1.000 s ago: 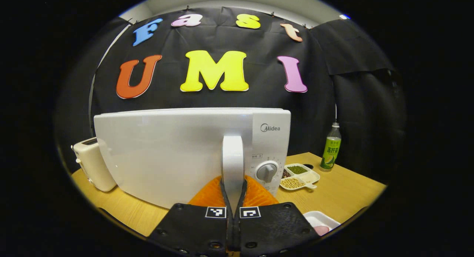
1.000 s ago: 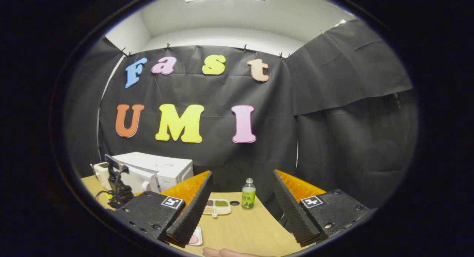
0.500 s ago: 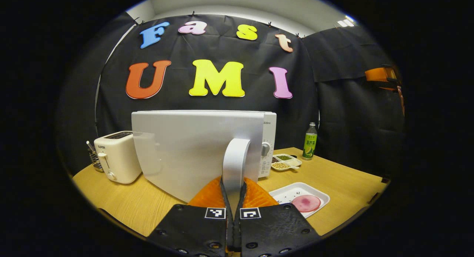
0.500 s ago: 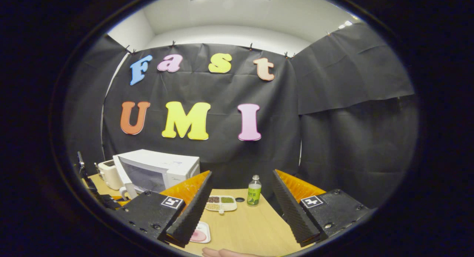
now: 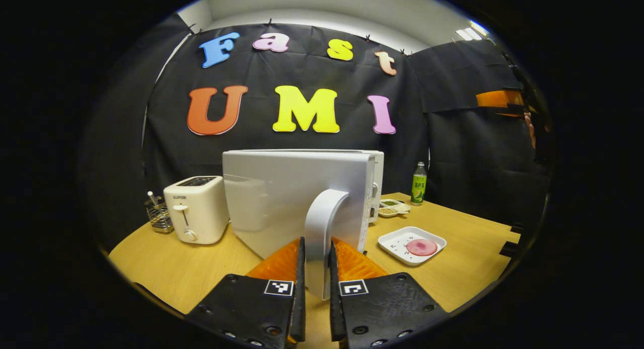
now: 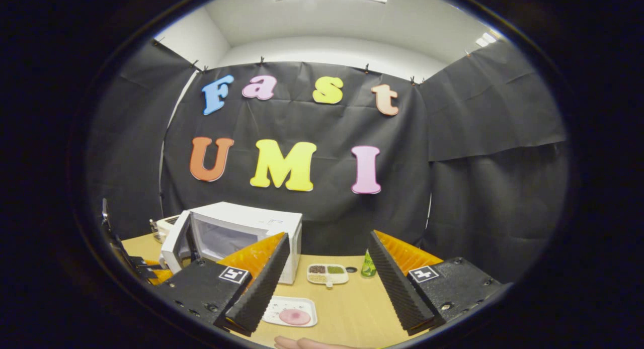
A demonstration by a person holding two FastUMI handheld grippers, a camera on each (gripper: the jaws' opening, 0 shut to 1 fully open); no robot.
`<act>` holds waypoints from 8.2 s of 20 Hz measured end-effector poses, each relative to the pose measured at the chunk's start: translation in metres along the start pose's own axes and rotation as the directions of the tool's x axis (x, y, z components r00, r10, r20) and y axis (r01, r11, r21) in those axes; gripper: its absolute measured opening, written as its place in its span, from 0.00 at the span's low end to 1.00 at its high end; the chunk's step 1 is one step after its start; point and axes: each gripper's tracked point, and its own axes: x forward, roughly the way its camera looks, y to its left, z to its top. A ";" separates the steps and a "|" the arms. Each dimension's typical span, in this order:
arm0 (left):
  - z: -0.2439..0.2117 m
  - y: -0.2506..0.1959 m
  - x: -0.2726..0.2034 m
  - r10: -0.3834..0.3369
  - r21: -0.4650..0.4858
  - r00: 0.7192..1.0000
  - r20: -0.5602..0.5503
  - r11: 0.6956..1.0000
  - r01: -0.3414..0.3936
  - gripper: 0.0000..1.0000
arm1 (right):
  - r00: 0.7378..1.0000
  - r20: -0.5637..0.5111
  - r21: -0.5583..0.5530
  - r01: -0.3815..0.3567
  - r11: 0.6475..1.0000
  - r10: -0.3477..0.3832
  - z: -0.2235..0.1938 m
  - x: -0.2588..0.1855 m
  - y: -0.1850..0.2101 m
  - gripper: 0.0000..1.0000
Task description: Open the microwave oven with the left hand, put the food in, and close the microwave oven.
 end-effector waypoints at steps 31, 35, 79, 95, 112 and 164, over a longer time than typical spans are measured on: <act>0.154 0.018 -0.089 0.350 -0.071 0.935 0.067 0.936 -0.345 0.94 | 0.532 -0.804 0.135 -0.274 0.952 0.267 -0.250 0.117 0.003 1.00; 0.159 0.014 -0.081 0.353 -0.059 0.932 0.079 0.935 -0.349 0.94 | 0.360 -0.881 0.224 -0.254 0.941 0.307 -0.298 0.126 0.012 0.87; 0.103 0.089 -0.133 0.378 -0.059 0.925 0.035 0.925 -0.375 0.94 | 0.132 -0.715 0.697 0.063 0.714 0.686 -0.328 0.124 0.106 0.04; 0.118 0.075 -0.139 0.333 -0.007 0.939 0.086 0.943 -0.334 0.95 | 0.249 -0.599 0.799 0.239 0.551 0.761 -0.302 0.125 0.223 0.04; 0.138 0.079 -0.148 0.259 -0.073 0.945 0.199 0.966 -0.250 0.95 | 0.763 -0.480 0.860 0.507 0.061 0.433 -0.318 0.304 0.286 0.07; 0.019 0.236 -0.103 0.373 -0.180 0.927 -0.020 0.911 -0.371 0.00 | 0.979 -0.017 0.105 -0.202 0.974 0.205 -0.096 0.084 0.065 0.92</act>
